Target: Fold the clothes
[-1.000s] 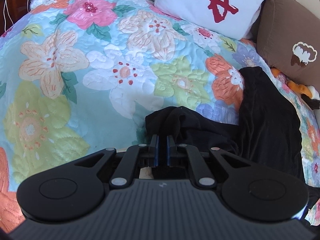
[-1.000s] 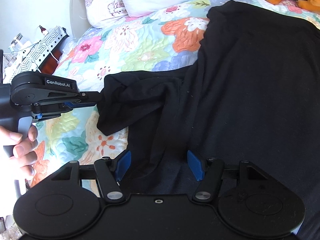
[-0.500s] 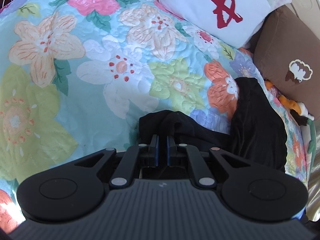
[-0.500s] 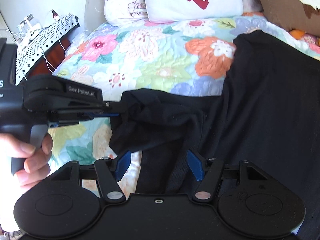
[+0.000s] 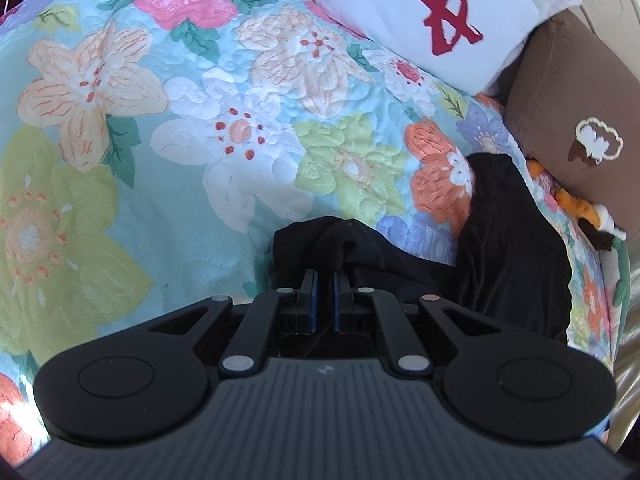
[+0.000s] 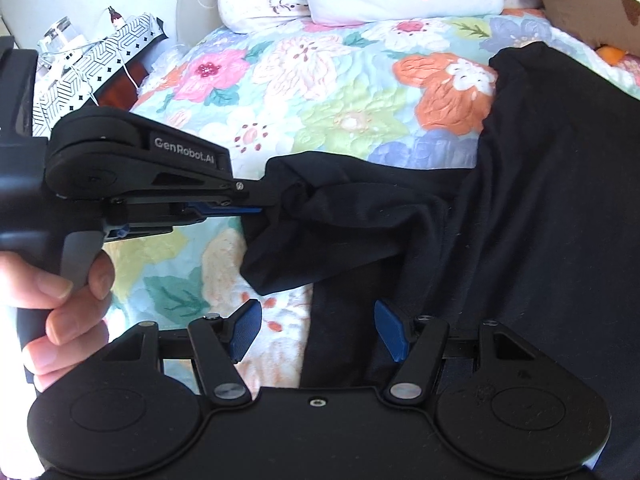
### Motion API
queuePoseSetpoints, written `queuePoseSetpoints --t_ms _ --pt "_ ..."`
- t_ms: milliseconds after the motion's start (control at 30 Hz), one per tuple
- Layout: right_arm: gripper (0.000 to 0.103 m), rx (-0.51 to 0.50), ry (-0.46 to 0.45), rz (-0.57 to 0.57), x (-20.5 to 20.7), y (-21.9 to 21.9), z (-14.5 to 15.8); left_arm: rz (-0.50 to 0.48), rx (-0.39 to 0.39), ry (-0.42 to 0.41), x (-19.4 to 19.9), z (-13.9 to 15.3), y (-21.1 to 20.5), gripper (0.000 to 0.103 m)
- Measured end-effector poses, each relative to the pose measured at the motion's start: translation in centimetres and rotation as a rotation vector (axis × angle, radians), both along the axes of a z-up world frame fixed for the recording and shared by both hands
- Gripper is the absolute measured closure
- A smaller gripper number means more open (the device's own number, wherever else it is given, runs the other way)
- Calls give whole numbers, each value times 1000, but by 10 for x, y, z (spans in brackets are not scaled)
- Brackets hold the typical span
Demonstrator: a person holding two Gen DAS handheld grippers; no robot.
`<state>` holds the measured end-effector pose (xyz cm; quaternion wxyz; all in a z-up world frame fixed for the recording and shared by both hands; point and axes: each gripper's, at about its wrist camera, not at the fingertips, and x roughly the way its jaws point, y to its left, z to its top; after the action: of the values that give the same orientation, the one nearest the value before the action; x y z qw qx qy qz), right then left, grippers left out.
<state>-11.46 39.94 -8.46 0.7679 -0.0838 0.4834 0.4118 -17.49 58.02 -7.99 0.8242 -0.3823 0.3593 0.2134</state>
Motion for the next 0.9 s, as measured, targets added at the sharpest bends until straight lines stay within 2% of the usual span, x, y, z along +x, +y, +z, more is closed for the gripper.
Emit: queuePoseSetpoints --t_ms 167,200,333,400,567,667,733,800,900 --pt "35 -5 -66 20 1 -3 8 61 -2 29 -10 -4 9 97" --pt "35 -1 -76 25 3 -5 8 71 -3 15 -13 -3 11 97" --pt "35 8 -100 36 11 -9 6 111 -75 -41 -17 -8 24 97" --pt "35 18 -103 39 15 -7 5 115 -94 -31 -15 -14 28 97" --pt "35 12 -136 113 13 23 -1 121 -132 -45 -14 -20 29 96" --pt "35 -66 -161 202 5 51 -7 137 -93 -14 -16 -18 31 93" --pt "35 -104 -177 209 2 62 -12 141 -48 19 -17 -16 32 92" --pt "35 -79 -160 198 5 66 -19 155 -74 -1 -21 -18 37 88" --pt "36 -38 -151 174 15 69 -34 177 -109 -23 -27 -21 43 88"
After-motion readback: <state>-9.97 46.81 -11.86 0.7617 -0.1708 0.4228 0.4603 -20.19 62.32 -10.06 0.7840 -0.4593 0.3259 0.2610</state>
